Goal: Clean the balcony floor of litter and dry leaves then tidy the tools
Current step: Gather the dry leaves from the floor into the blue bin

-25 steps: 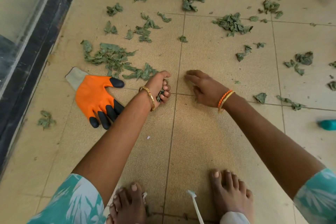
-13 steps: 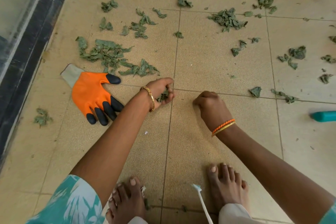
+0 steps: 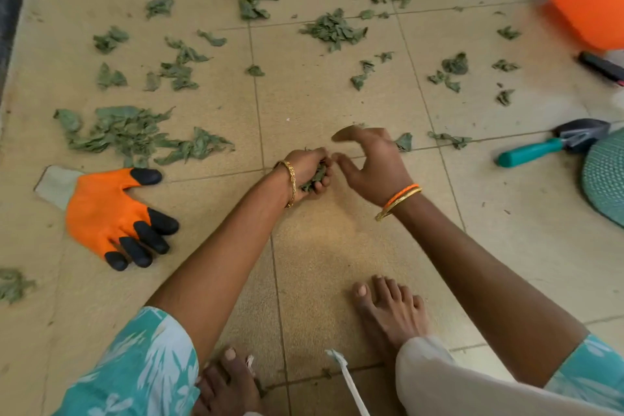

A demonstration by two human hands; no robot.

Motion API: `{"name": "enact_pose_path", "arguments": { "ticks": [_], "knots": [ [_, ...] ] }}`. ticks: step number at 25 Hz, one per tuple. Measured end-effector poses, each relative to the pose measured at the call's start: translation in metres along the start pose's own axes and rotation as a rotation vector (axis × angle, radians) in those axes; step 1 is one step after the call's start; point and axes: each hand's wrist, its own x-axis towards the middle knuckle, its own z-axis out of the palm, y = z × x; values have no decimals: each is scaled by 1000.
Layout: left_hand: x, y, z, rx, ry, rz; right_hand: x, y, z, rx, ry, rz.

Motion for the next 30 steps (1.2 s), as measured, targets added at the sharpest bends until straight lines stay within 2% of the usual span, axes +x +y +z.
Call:
{"name": "enact_pose_path", "arguments": {
  "ticks": [2, 4, 6, 9, 11, 13, 17, 22, 24, 28, 30],
  "knots": [
    [3, 7, 6, 27, 14, -8, 4, 30, -12, -114, 21, 148],
    [3, 12, 9, 40, 20, -13, 3, 54, -13, -203, -72, 357],
    [4, 16, 9, 41, 23, -20, 6, 62, -1, -200, -114, 420],
    [6, 18, 3, 38, 15, -40, 20, 53, 20, -221, -143, 222],
    [6, 19, -1, 28, 7, -55, 25, 49, 25, -307, -236, 86],
    [7, 20, -4, -1, -15, -67, 15, 53, 22, -393, -238, 14],
    [7, 22, 0, -74, -61, -92, -26, 70, 8, -469, -88, 61],
    [9, 21, 22, -11, -135, -169, -32, 65, -9, -524, -54, 88],
    [9, 21, 33, 46, -151, -157, -26, 61, -15, -462, -30, 149],
    [9, 21, 53, 114, -203, -149, -14, 46, -32, -46, 202, 305],
    [11, 20, 63, 110, -243, -145, -15, 32, -35, 122, 236, 357]
  ]
}}
